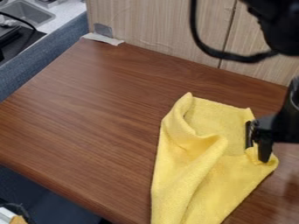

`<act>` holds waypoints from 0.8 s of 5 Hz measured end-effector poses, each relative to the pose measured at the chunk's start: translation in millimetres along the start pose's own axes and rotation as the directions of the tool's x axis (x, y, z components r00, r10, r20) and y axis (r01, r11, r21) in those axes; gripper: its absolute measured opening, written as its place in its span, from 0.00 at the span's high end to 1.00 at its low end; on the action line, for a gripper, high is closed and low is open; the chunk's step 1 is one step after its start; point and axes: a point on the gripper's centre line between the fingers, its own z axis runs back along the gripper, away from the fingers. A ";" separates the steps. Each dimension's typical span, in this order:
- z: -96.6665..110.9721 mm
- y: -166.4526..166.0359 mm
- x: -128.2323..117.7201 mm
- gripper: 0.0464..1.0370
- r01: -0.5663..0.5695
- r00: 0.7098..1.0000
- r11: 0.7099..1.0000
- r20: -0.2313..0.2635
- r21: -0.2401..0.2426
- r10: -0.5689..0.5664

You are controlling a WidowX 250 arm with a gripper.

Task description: Fold the cloth from right to left

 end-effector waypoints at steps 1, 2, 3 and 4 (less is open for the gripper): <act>-5.3 5.3 -3.5 0.07 -0.006 1.000 1.000 -0.003 0.013 0.006; -10.6 13.7 -10.3 0.36 -0.012 1.000 0.999 -0.020 0.038 0.013; -12.2 19.2 -10.4 0.66 -0.026 0.999 0.998 -0.019 0.058 0.028; -11.9 21.3 -9.3 0.88 -0.027 1.000 0.997 -0.013 0.067 0.028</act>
